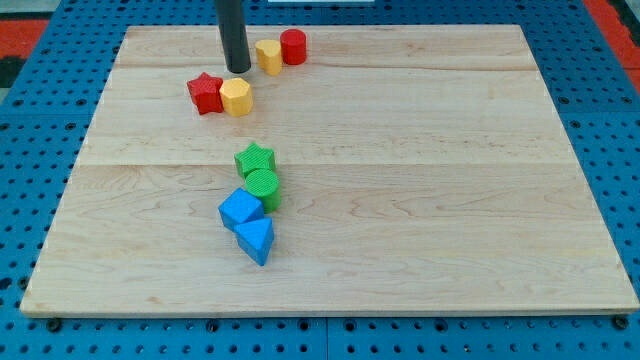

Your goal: Slide the red star and yellow hexagon towards center

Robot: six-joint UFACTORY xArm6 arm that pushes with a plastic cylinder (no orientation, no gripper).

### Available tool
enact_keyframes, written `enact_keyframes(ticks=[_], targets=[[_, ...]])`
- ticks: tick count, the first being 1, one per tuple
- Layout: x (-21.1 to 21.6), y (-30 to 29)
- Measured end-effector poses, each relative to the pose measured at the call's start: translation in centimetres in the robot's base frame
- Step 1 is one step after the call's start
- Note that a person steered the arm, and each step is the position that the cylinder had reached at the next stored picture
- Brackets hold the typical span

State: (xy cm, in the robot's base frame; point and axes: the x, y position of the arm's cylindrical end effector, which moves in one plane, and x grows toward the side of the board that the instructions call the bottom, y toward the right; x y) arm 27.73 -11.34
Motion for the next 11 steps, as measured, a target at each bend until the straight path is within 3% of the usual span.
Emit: enact_keyframes(ticks=[7,9,11], targets=[[-0.3,-3.2],[1.7,-5.7],[4.5,-4.0]])
